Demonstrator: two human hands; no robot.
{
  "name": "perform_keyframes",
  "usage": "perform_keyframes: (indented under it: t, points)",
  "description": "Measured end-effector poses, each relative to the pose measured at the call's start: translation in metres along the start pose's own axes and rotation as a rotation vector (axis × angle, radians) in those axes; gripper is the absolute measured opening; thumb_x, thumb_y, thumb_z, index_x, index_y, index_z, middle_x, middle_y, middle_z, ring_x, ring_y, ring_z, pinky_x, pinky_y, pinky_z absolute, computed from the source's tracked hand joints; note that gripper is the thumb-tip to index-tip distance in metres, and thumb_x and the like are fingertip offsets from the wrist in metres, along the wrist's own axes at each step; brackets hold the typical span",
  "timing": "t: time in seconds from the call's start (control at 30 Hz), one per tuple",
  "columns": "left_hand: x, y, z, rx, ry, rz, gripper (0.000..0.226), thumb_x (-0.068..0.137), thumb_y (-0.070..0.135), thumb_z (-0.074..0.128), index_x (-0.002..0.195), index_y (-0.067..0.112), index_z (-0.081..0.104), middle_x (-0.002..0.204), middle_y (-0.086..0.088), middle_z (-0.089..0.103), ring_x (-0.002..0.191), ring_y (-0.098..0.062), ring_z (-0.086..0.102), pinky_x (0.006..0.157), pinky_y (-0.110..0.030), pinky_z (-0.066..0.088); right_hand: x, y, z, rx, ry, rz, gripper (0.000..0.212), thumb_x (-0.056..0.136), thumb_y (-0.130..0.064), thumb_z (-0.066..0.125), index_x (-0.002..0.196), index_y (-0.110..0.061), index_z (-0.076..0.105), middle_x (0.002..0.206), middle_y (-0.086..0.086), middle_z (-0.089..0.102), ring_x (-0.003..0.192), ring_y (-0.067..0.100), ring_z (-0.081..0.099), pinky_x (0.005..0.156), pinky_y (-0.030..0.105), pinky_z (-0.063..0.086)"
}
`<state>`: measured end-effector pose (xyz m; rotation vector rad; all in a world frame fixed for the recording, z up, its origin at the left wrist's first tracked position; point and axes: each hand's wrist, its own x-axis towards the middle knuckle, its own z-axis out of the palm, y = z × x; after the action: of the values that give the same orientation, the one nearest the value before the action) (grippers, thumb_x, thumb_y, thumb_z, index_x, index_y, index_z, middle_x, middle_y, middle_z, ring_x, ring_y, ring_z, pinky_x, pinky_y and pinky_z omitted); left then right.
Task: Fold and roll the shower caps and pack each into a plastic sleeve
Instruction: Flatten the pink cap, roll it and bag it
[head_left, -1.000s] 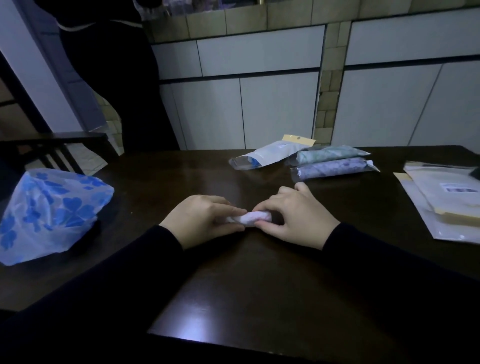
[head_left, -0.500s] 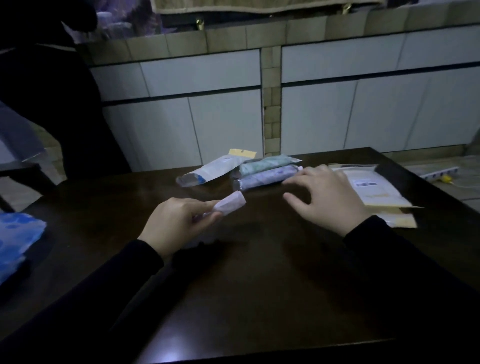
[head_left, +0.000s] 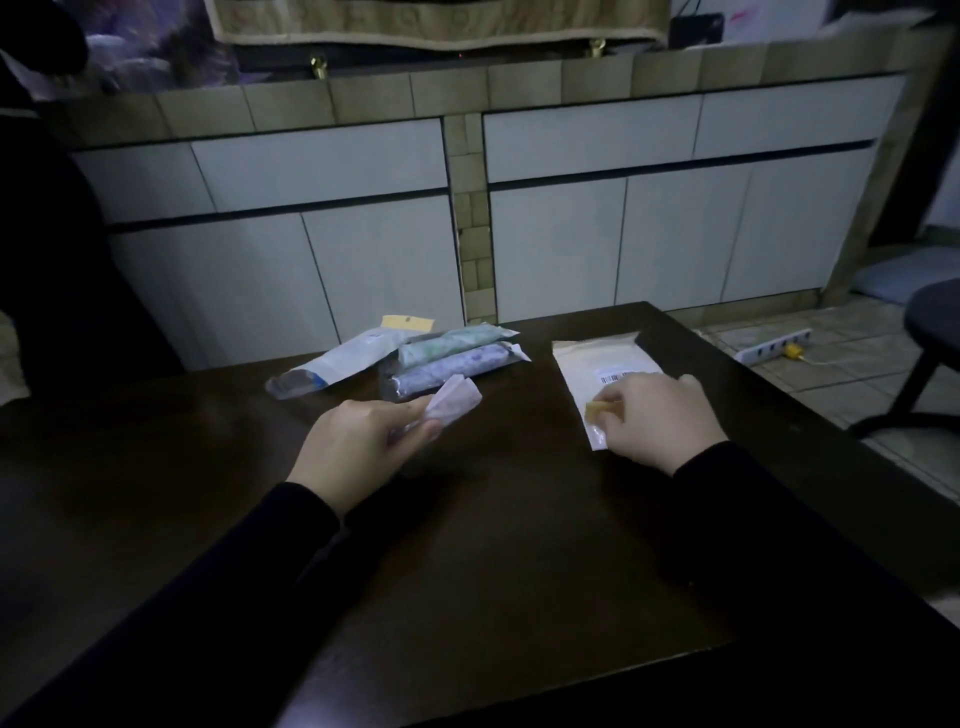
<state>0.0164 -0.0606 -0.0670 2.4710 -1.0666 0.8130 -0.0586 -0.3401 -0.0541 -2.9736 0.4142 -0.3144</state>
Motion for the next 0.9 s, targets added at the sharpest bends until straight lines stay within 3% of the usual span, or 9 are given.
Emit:
perform_keyframes:
  t: [0.07,0.17,0.3,0.43,0.53,0.63,0.7,0.8,0.9]
  points:
    - [-0.002,-0.001,-0.003,0.015,-0.009,-0.001,0.015,0.088,0.037,0.066,0.096,0.028,0.075,0.055,0.012,0.046,0.050,-0.008,0.045,0.048,-0.017,0.030,-0.004,-0.008,-0.002,-0.006,0.105,-0.076,0.024,0.094,-0.033,0.053,0.114,-0.033,0.067,0.111,-0.006,0.068,0.102,0.016,0.059,0.097,0.036,0.037]
    - [-0.008,-0.011,-0.012,0.023,-0.042,-0.032,0.037,0.088,0.054,0.046,0.087,0.028,0.072,0.056,0.008,0.056,0.053,-0.012,0.055,0.049,-0.025,0.039,-0.016,-0.027,-0.010,-0.004,0.243,-0.233,0.026,0.096,-0.031,0.050,0.116,-0.033,0.065,0.114,-0.008,0.068,0.106,0.015,0.059,0.096,0.034,0.041]
    - [-0.018,-0.032,-0.035,0.092,-0.064,-0.025,0.042,0.089,0.058,0.037,0.075,0.028,0.062,0.054,0.011,0.049,0.050,-0.007,0.046,0.048,-0.013,0.029,-0.035,-0.053,-0.016,0.090,0.333,-0.457,0.024,0.093,-0.029,0.055,0.113,-0.030,0.067,0.111,-0.009,0.069,0.104,0.012,0.061,0.092,0.032,0.042]
    - [-0.034,-0.056,-0.063,0.116,-0.032,-0.024,0.044,0.091,0.060,0.038,0.078,0.027,0.064,0.054,0.009,0.051,0.049,-0.008,0.050,0.045,-0.023,0.039,-0.039,-0.070,-0.013,0.169,0.191,-0.741,0.016,0.088,-0.029,0.059,0.099,-0.034,0.070,0.098,-0.019,0.070,0.090,0.001,0.062,0.078,0.030,0.047]
    - [-0.047,-0.072,-0.081,0.104,-0.025,-0.041,0.037,0.090,0.055,0.043,0.085,0.028,0.068,0.055,0.011,0.053,0.053,-0.009,0.053,0.047,-0.023,0.040,-0.036,-0.079,-0.009,0.203,-0.031,-0.857,0.015,0.087,-0.031,0.059,0.097,-0.035,0.069,0.101,-0.025,0.066,0.095,-0.003,0.057,0.087,0.027,0.041]
    - [-0.061,-0.082,-0.091,0.063,-0.077,-0.075,0.032,0.091,0.056,0.041,0.077,0.032,0.059,0.051,0.018,0.043,0.055,-0.005,0.052,0.047,-0.016,0.034,-0.028,-0.082,-0.005,0.203,-0.281,-0.844,0.020,0.076,-0.038,0.062,0.096,-0.037,0.067,0.103,-0.026,0.062,0.100,-0.001,0.052,0.091,0.029,0.038]
    - [-0.067,-0.086,-0.093,0.046,-0.100,-0.094,0.033,0.089,0.059,0.040,0.075,0.034,0.054,0.051,0.020,0.043,0.056,0.000,0.053,0.047,-0.013,0.034,-0.021,-0.086,-0.004,0.210,-0.340,-0.782,0.023,0.075,-0.041,0.060,0.097,-0.039,0.067,0.100,-0.026,0.061,0.099,-0.002,0.052,0.090,0.029,0.042]
    - [-0.067,-0.091,-0.090,0.030,-0.124,-0.155,0.044,0.086,0.064,0.043,0.090,0.026,0.067,0.062,0.015,0.058,0.058,-0.003,0.058,0.052,-0.016,0.042,-0.008,-0.109,0.001,0.265,-0.207,-0.656,0.023,0.083,-0.047,0.053,0.091,-0.034,0.071,0.088,-0.020,0.066,0.086,0.001,0.059,0.081,0.030,0.049]
    - [-0.061,-0.093,-0.089,-0.001,-0.097,-0.188,0.053,0.084,0.067,0.045,0.106,0.024,0.067,0.073,0.011,0.066,0.064,-0.004,0.062,0.059,-0.019,0.047,0.007,-0.143,0.010,0.142,-0.101,-0.539,0.030,0.086,-0.047,0.048,0.084,-0.028,0.071,0.082,-0.011,0.068,0.074,0.008,0.062,0.073,0.034,0.054]
